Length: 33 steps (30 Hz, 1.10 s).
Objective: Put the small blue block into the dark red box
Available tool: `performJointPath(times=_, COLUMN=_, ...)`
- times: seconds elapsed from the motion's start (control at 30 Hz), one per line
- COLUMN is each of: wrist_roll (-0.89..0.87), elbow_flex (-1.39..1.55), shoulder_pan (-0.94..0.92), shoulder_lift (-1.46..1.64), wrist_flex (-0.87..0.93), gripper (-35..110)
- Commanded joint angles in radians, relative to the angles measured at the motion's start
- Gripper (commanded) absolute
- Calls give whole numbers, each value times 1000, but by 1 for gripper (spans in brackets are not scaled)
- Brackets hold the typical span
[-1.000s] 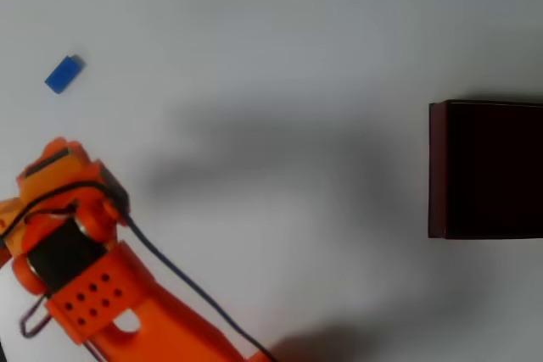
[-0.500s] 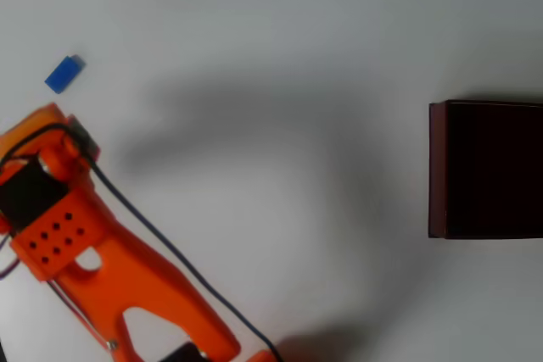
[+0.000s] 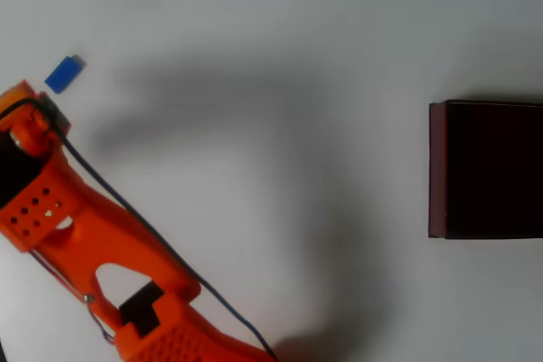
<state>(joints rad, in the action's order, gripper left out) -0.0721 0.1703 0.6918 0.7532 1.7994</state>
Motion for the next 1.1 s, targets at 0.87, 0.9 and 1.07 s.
performJointPath(times=0.87, wrist_roll=-5, elbow_flex=-118, shoulder_pan=2, shoulder_lift=-193, wrist_flex=-222, gripper=18)
performJointPath(times=0.9, wrist_roll=3, elbow_flex=-101, shoulder_pan=0, shoulder_lift=-189, wrist_flex=-219, gripper=18)
performJointPath(times=1.07, wrist_roll=35, elbow_flex=-17, shoulder_pan=-11, shoulder_lift=-179, wrist_flex=-210, gripper=18)
